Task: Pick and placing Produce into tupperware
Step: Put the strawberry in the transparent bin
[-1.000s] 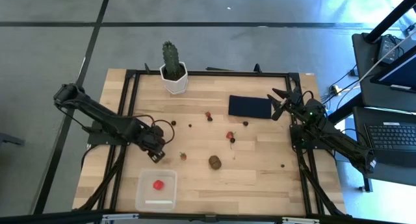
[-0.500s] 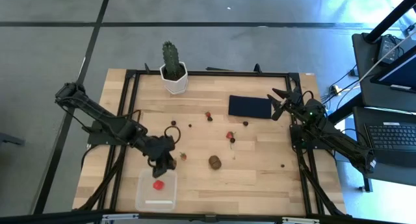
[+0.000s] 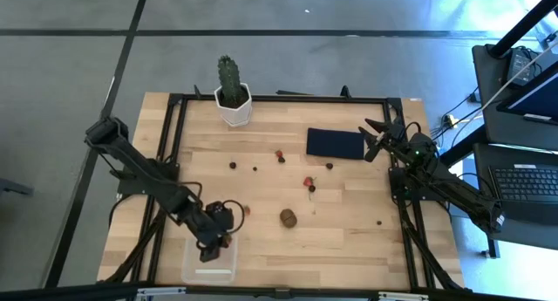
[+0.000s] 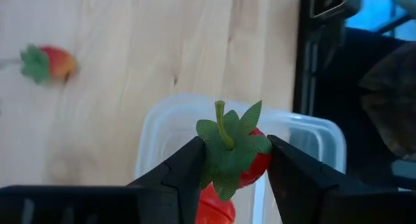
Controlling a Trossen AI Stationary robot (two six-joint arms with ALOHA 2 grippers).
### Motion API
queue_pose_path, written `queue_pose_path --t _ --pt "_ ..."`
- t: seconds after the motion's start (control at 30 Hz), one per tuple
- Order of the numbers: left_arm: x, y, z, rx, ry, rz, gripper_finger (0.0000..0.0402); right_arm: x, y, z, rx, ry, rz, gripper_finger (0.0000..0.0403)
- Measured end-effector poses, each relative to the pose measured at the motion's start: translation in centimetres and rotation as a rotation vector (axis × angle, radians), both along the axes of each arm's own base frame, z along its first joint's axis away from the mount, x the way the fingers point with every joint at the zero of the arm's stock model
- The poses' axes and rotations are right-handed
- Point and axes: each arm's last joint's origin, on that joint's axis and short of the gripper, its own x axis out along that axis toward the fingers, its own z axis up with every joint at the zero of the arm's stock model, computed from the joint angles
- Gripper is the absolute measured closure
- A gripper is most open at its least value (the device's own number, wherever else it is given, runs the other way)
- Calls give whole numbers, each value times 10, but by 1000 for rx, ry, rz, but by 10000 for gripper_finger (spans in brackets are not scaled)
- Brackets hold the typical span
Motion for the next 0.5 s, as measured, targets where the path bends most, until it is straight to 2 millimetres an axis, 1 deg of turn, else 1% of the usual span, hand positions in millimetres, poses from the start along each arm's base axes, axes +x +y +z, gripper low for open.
queue_pose_path --t 0.23,0.5 --pt "-1 -9 -12 -29 75 64 264 0 0 0 1 -1 0 205" --pt "-1 -14 -22 -12 112 75 257 0 0 0 0 1 0 205"
